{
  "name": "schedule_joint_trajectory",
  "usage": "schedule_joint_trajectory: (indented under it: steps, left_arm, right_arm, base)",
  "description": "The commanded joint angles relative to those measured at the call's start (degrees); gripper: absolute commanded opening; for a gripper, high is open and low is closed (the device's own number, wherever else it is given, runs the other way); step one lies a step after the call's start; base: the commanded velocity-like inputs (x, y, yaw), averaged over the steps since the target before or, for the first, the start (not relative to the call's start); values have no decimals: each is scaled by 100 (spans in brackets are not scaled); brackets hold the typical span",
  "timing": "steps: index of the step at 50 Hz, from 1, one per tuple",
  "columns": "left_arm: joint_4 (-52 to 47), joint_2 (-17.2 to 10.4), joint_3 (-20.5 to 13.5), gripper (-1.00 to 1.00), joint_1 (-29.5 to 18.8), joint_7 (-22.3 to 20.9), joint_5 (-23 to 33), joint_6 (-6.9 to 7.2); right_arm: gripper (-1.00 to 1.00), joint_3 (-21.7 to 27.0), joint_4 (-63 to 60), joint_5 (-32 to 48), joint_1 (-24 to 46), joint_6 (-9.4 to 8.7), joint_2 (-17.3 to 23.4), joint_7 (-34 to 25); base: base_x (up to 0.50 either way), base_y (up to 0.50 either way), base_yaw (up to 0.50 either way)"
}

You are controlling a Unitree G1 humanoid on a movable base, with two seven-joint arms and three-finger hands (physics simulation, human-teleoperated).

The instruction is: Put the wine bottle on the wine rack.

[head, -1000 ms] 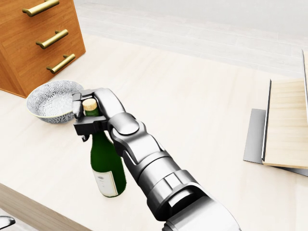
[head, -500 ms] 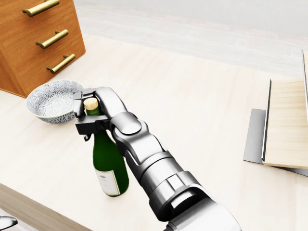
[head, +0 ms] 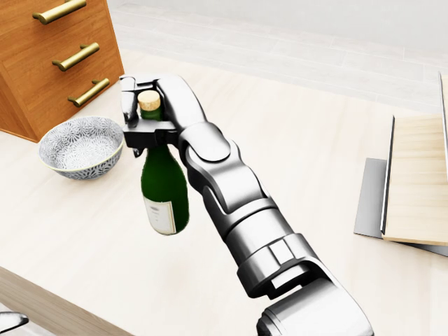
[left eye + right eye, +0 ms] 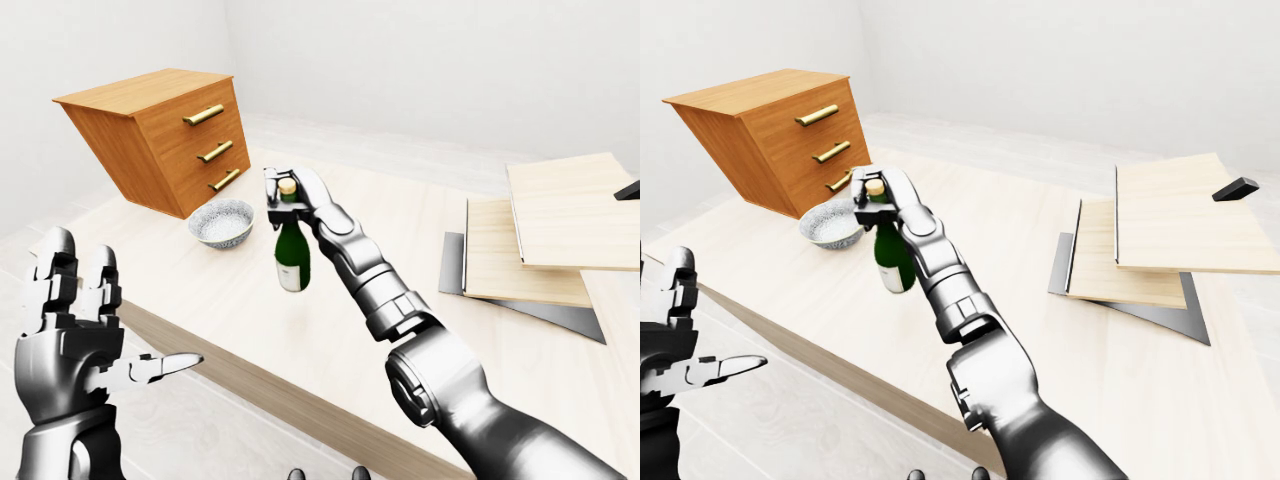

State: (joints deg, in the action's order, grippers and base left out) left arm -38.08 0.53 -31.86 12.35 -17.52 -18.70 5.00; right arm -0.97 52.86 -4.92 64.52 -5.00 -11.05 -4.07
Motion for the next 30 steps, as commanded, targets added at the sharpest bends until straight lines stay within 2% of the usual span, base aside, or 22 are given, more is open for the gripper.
schedule_joint_trajectory:
  steps: [1, 9, 12, 15, 30]
  left_arm:
    - [16, -13, -29, 100, -20, 57, -46, 0]
    - [105, -8, 5, 100, -6, 59, -2, 0]
    - [140, -14, 15, 100, -19, 72, 10, 0]
    - [155, -16, 50, 100, -27, 87, 37, 0]
    - [234, -1, 116, 100, -37, 242, 75, 0]
  right_arm:
    - [-100, 138, -945, -311, 28, 0, 361, 23]
    - [-100, 381, -1441, -820, 33, 0, 695, -89]
    - [-100, 631, -1368, -1117, 113, 0, 910, -59]
    - [-100, 651, -1299, -1328, 155, 0, 1025, -29]
    - [-100, 1264, -876, -2511, 317, 0, 1819, 834]
  base:
    - [0, 0, 0]
    - [0, 0, 0]
    - [0, 0, 0]
    - [0, 0, 0]
    - [0, 0, 0]
